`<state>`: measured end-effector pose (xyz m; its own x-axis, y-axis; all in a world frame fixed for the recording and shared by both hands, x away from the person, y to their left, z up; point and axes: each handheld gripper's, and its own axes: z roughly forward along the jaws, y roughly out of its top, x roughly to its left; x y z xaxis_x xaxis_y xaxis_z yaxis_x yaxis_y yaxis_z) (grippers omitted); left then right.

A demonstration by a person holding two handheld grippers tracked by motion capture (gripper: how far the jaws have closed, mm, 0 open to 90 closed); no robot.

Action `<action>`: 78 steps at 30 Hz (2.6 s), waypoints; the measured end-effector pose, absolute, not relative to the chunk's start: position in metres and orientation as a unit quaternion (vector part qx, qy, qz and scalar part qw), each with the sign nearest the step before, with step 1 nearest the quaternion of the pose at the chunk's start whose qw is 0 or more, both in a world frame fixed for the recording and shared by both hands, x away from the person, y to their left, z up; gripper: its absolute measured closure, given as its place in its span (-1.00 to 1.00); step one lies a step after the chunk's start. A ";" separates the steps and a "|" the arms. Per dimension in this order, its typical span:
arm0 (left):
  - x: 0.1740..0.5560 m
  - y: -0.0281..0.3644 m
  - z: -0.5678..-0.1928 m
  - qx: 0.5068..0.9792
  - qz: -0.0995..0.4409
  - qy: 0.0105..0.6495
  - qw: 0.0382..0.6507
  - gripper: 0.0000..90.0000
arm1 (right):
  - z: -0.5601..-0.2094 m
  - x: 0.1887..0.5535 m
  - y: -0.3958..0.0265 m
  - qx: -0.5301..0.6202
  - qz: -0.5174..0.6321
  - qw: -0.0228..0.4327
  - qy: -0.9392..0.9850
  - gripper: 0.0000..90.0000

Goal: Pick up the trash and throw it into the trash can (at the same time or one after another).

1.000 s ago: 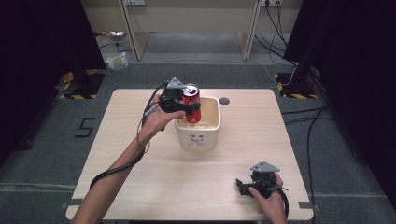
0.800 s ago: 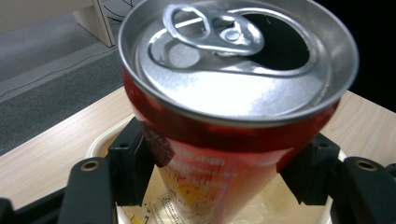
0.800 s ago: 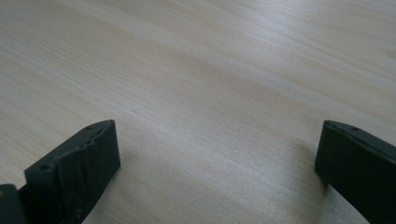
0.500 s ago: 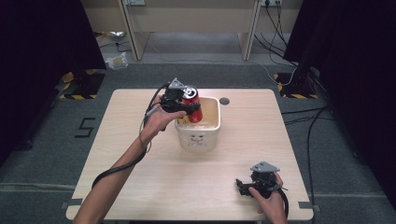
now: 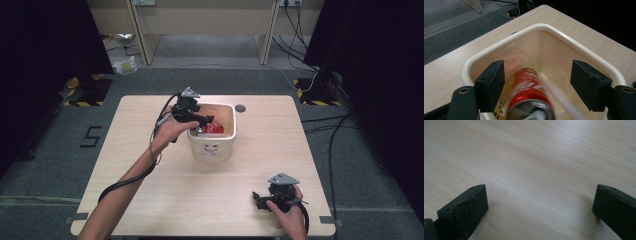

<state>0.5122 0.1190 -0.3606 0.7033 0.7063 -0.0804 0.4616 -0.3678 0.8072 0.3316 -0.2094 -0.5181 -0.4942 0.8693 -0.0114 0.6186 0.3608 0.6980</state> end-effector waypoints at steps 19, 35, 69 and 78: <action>0.506 0.134 -0.356 0.806 0.136 0.368 0.443 -0.53 | -0.518 0.331 -0.209 0.463 0.323 0.194 0.802 -1.00; 0.494 0.160 -0.352 0.799 0.146 0.373 0.449 -0.58 | -0.518 0.331 -0.209 0.463 0.322 0.194 0.803 -0.99; 0.472 0.223 -0.374 0.767 0.156 0.410 0.469 -0.58 | -0.518 0.331 -0.209 0.463 0.322 0.194 0.803 -0.99; 0.466 0.234 -0.384 0.762 0.153 0.417 0.471 -0.58 | -0.518 0.331 -0.209 0.463 0.322 0.194 0.803 -1.00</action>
